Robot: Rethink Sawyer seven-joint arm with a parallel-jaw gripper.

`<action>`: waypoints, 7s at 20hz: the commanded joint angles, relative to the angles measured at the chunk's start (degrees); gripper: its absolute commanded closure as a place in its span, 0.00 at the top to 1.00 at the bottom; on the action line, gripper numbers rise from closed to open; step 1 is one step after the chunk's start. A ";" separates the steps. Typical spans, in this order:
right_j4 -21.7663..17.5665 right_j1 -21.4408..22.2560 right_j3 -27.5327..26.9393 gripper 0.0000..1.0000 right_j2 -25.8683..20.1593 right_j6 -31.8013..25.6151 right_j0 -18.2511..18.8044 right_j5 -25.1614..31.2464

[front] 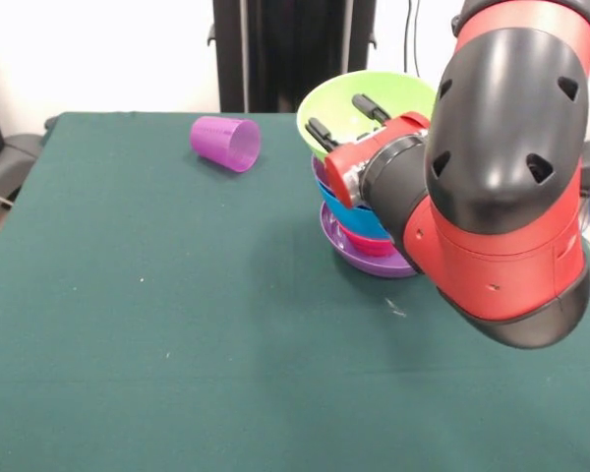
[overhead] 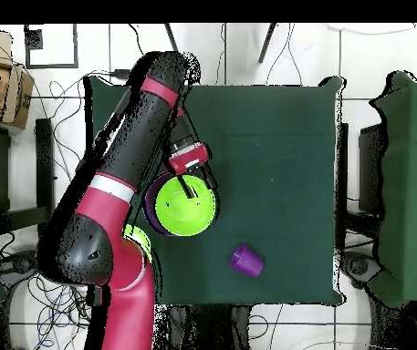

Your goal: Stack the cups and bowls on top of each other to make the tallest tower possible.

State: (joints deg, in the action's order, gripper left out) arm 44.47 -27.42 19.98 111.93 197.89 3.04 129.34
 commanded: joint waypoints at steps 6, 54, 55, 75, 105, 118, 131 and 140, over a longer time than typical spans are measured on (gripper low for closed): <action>-11.27 -1.20 -0.92 1.00 -11.07 -13.44 -0.93 -4.68; -25.84 0.14 12.47 1.00 -36.13 2.81 -2.08 -5.74; -26.66 0.46 12.84 1.00 -35.64 2.70 -1.57 -5.52; -21.60 -6.97 0.73 1.00 -33.47 5.85 7.85 -7.85; -12.26 -11.69 -3.99 1.00 -27.37 9.97 11.16 -9.39; -12.27 -11.64 2.65 1.00 -31.63 9.49 6.36 -9.49; -15.68 -10.33 9.30 1.00 -34.21 4.73 2.30 -9.07; -15.37 -10.49 9.11 1.00 -34.11 4.83 2.25 -9.39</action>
State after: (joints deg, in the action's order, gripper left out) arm 28.96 -38.08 27.75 83.54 197.90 5.61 119.96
